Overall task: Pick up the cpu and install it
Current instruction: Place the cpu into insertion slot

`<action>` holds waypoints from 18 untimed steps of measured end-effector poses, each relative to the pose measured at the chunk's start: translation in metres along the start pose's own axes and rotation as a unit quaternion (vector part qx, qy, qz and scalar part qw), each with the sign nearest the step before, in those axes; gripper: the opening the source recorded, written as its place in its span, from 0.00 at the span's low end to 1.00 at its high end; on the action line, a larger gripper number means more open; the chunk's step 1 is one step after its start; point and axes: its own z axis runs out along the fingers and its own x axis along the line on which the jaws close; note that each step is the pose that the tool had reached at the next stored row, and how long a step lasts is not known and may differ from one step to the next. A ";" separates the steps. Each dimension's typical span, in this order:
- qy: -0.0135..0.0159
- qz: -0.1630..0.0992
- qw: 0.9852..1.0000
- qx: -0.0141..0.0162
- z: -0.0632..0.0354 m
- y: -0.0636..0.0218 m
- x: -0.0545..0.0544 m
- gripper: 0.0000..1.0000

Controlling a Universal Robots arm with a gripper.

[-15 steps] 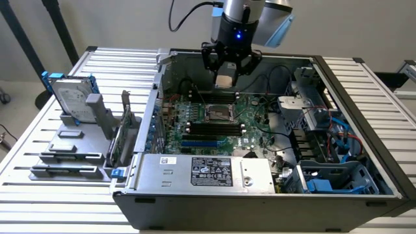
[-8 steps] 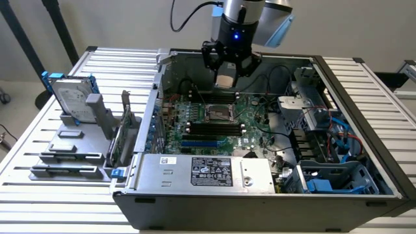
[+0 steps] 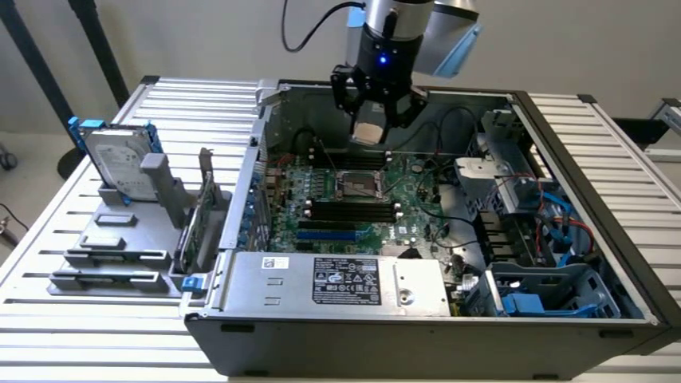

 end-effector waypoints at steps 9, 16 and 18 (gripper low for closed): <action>-0.003 0.075 0.997 -0.006 0.0047 -0.0003 0.000 0.54; -0.008 0.138 0.990 -0.012 0.0105 -0.0008 -0.001 0.54; -0.009 0.156 0.988 -0.013 0.0121 -0.0009 -0.001 0.54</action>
